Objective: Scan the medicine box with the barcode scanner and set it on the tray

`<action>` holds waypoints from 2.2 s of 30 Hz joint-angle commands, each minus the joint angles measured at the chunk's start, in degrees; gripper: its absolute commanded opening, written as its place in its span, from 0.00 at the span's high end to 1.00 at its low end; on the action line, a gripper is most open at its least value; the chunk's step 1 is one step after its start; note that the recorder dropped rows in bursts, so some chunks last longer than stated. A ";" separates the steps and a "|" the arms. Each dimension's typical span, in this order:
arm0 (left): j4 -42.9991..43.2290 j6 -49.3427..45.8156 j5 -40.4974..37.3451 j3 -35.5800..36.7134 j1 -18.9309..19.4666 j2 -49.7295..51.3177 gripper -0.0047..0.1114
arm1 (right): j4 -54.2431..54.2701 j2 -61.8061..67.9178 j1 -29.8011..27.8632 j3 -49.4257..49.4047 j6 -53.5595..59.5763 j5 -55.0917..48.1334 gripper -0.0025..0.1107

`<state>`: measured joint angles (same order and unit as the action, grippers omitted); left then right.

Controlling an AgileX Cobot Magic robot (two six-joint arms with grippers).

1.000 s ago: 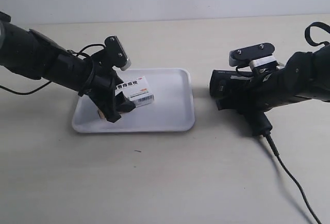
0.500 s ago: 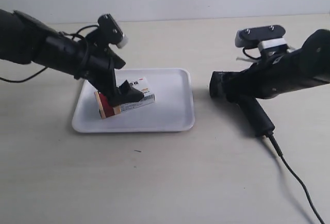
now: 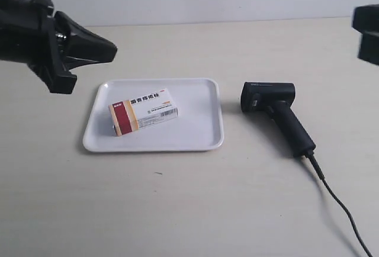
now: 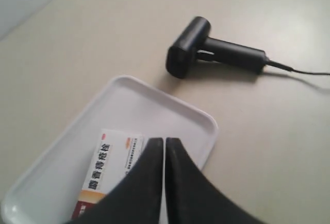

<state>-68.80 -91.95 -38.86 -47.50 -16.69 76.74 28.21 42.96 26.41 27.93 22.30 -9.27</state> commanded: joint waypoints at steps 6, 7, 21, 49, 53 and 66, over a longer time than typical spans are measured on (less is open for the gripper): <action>-23.00 -10.85 9.19 20.49 -0.05 -22.11 0.94 | 2.47 -23.21 0.24 -18.22 -0.95 1.79 0.98; -22.86 -10.85 7.13 21.79 -0.05 -24.20 0.94 | 2.47 -24.63 0.24 -18.83 -0.97 1.56 0.98; -21.81 -10.97 0.09 26.62 0.43 -37.91 0.94 | 2.47 -30.07 0.24 -19.07 -1.07 1.01 0.98; 67.01 89.65 29.06 47.50 13.76 -76.74 0.94 | 2.81 -30.06 0.24 -19.07 -1.07 -0.51 0.98; 67.12 89.42 26.59 47.50 13.76 -76.74 0.94 | 2.87 -30.06 0.24 -19.07 -1.07 -0.51 0.98; 72.34 94.91 23.60 47.50 13.76 -76.74 0.94 | 3.05 -30.06 0.24 -19.07 -1.07 -0.51 0.98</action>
<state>2.34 1.22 -14.45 -0.02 -3.01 0.33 31.20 13.19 26.41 9.16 21.29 -9.63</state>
